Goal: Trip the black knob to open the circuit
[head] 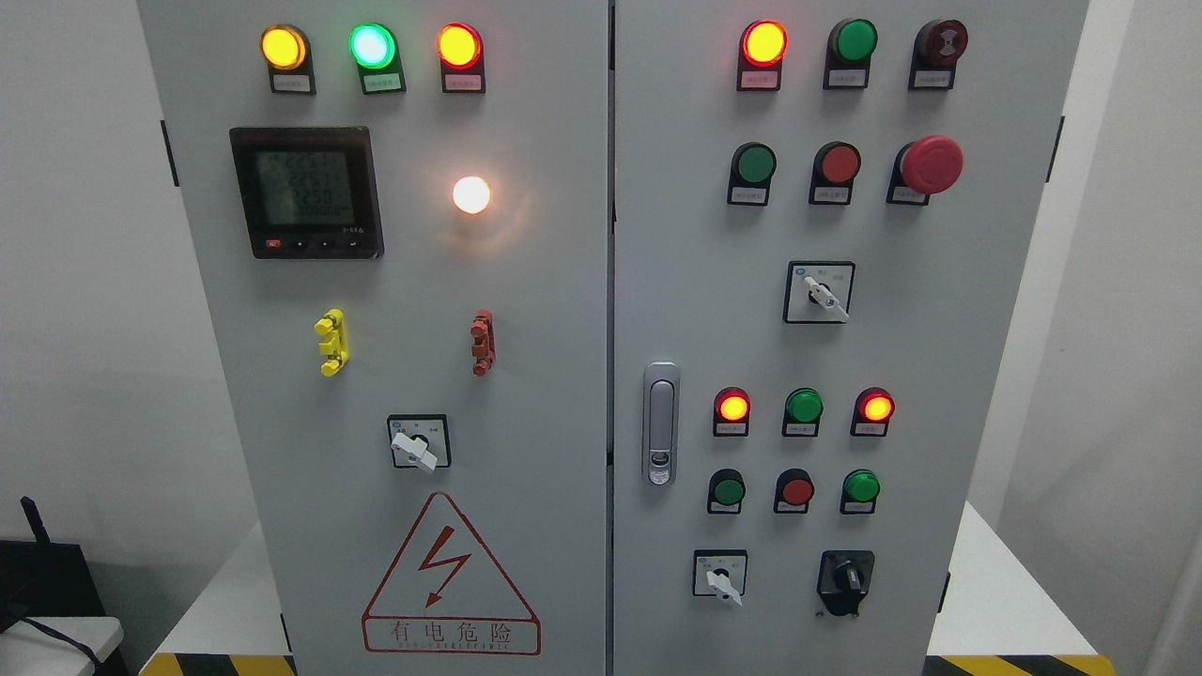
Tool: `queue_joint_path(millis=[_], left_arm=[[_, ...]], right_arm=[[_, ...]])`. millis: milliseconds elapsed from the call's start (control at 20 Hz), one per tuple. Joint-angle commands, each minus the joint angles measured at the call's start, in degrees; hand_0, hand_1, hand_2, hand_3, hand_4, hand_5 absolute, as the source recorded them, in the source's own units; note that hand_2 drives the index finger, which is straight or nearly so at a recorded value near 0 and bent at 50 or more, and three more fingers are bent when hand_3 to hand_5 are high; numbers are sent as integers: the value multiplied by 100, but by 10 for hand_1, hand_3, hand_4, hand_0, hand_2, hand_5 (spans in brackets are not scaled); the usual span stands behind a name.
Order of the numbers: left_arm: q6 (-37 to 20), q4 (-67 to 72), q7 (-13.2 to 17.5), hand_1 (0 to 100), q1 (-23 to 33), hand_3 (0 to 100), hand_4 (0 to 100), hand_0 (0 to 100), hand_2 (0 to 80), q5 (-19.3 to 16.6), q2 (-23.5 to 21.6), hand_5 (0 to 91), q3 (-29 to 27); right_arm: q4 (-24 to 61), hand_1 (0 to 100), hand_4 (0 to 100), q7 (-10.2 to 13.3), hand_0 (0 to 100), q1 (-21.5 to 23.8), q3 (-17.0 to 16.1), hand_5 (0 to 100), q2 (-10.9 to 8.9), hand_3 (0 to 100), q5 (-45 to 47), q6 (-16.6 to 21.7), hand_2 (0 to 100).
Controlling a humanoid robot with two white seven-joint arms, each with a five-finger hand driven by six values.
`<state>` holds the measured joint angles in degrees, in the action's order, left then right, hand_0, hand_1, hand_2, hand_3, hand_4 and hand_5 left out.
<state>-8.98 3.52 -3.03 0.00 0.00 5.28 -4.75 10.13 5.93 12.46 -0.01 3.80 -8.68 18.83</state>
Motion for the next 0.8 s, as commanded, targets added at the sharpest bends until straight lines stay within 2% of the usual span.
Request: queue_joint_path(millis=[0,250,351,551,651,751], left_arm=[[2,0,-4,389,-44,0,0,120,0,-193,0,0,0],[2,0,-4,389,-44,0,0,120,0,-193,0,0,0],[2,0,-4,389,-44,0,0,120,0,-185,0,0,0],[2,0,-4,389,-44,0,0,120,0,-193,0,0,0],[2,0,-4,389,-44,0,0,120,0,-193,8,0,0],[2,0,-4,389,-44,0,0,120,0,-193,0,0,0]], right_arm=[[778,276,132,4,232,325,27,219,-177,35,7,-3,0],[1386,269,126,4,240,485,-8,182,-222,27,16,-108,0],[1693,263,128,4,249,677,-122,162,-230,31,7,-64,0],[2588,267,131,4,252,1126,-131,151,-230,34,7,-47,0],[3089,271,151,22,249,1319,-131,161,-265,52,7,84,0],[3686,277,185,39,248,1635,-131,177,-309,88,7,496,0]])
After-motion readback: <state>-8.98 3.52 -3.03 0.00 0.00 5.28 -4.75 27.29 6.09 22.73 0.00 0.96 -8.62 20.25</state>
